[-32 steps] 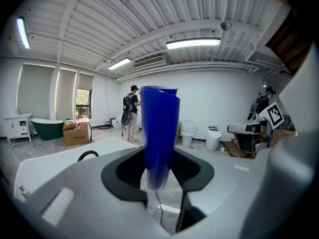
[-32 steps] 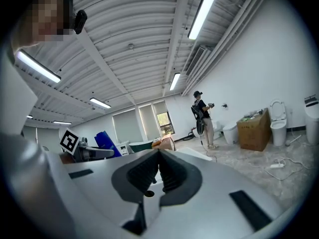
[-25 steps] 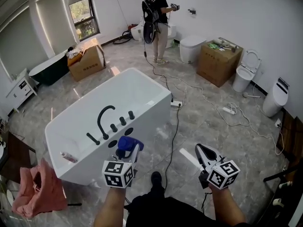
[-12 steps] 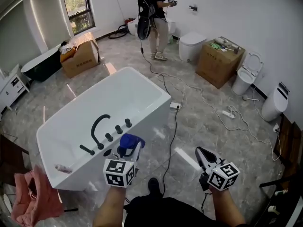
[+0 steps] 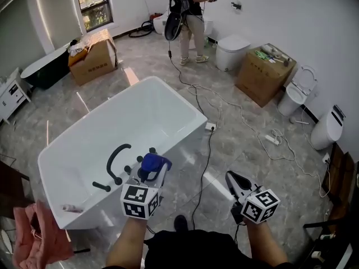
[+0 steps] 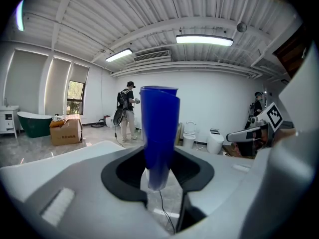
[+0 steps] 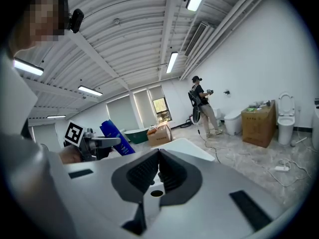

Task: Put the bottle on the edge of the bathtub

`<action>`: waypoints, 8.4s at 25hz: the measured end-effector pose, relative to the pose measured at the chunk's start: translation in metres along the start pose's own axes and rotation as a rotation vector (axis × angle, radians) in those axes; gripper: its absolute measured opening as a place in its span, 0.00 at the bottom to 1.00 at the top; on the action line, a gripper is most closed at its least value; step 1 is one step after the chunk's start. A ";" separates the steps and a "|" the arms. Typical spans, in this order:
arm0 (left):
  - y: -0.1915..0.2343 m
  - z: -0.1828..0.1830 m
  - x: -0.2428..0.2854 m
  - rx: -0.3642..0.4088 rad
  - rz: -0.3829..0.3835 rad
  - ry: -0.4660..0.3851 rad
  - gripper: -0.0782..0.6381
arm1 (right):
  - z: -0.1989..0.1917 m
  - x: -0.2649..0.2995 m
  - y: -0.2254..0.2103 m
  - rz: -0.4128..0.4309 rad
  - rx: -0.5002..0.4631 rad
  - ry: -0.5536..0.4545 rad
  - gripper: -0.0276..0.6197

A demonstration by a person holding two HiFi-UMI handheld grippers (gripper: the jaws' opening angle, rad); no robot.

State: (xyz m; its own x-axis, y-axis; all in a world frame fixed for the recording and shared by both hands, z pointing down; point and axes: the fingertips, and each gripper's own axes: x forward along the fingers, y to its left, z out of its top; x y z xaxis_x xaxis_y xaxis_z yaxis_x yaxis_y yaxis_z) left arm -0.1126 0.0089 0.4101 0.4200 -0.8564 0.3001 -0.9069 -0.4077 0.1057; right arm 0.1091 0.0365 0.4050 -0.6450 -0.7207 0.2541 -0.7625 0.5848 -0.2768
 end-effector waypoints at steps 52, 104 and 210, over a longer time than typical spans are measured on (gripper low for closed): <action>0.109 -0.008 0.166 -0.136 0.270 0.104 0.33 | 0.027 0.258 -0.081 0.401 -0.025 0.292 0.06; 0.189 -0.267 0.329 -0.195 0.425 0.343 0.33 | -0.126 0.387 -0.142 0.444 0.036 0.529 0.06; 0.043 0.137 0.199 -0.096 0.589 -0.157 0.12 | 0.223 0.241 -0.194 0.600 -0.168 -0.078 0.06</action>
State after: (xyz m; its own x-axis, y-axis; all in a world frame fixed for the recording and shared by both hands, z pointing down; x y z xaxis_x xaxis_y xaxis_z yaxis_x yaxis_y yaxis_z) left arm -0.0632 -0.2224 0.3440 -0.1588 -0.9685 0.1917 -0.9838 0.1716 0.0518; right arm 0.1130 -0.3337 0.3129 -0.9624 -0.2699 0.0299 -0.2704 0.9419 -0.1995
